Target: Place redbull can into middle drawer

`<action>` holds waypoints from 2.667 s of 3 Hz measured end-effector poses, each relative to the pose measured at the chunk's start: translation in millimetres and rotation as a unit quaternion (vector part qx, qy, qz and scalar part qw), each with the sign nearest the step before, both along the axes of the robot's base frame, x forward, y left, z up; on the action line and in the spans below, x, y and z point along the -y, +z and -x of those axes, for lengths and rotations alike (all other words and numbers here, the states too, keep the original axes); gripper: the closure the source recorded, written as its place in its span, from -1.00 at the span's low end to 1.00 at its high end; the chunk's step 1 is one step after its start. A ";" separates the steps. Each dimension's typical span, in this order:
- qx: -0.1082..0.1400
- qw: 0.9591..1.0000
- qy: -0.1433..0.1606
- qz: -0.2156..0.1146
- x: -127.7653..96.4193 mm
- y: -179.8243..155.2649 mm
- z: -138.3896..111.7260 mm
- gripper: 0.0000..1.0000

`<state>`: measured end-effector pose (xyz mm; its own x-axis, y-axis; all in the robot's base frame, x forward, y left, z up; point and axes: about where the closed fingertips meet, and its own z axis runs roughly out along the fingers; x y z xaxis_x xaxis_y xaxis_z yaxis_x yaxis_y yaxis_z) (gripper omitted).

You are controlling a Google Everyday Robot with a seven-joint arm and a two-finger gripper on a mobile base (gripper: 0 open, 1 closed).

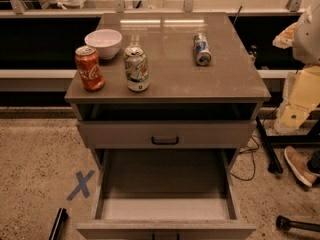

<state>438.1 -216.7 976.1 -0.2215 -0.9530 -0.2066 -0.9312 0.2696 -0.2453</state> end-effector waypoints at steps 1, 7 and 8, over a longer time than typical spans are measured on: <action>0.000 1.000 0.000 0.000 0.0 0.0 -0.1 -1.00; 0.046 0.886 -0.405 -0.221 2.2 -34.9 -332.4 -1.00; 0.040 0.863 -0.454 -0.219 -8.1 -64.2 -363.6 -1.00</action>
Offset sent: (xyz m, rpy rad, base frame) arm 0.0340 -0.0052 -0.0058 0.0814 -0.0459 -0.0607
